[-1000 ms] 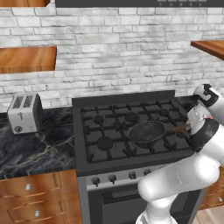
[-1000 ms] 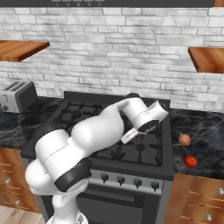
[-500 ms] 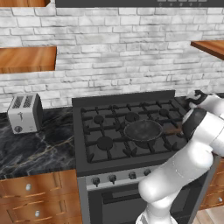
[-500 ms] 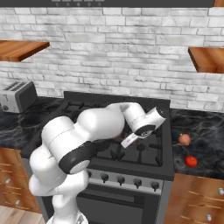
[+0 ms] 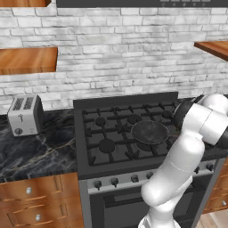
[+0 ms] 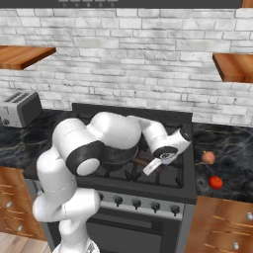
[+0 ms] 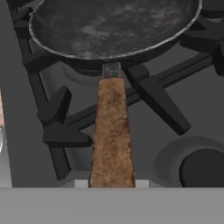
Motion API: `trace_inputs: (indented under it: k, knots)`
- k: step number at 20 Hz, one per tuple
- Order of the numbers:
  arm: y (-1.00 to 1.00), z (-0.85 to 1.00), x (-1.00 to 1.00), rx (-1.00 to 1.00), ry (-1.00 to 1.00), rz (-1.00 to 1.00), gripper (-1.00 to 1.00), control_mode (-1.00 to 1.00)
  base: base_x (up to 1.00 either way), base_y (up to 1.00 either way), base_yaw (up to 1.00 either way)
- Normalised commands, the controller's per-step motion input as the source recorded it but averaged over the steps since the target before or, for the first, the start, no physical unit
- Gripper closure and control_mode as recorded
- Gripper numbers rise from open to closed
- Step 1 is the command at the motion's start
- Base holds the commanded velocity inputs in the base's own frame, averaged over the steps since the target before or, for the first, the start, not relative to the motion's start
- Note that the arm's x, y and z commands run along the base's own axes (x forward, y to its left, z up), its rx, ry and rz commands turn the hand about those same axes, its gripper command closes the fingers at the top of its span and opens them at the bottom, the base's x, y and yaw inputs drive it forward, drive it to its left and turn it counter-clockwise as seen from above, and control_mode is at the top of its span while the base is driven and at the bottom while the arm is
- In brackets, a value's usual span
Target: Place the pan on the front center burner on the stove. Then place the tomato and the onion in the pan and turn on the front center burner.
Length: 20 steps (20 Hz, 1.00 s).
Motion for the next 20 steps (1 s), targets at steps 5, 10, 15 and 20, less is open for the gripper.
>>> trace_inputs:
  k: [5, 10, 15, 20]
  knots:
    - [-0.07, -0.17, 0.0, -0.01, 0.02, 0.02, -1.0, -1.0, 0.0, 0.0, 0.0]
    - [0.0, 0.0, 0.0, 0.0, 0.02, 0.03, -1.0, -1.0, 0.0, 0.0, 0.0]
    - [0.0, 0.29, -0.18, 0.0, 0.0, 0.0, -1.0, -1.0, 0.0, 0.0, 0.0]
    - [0.08, 0.7, -0.29, 0.02, 0.0, -0.01, -1.0, -1.0, 0.0, 0.0, 0.0]
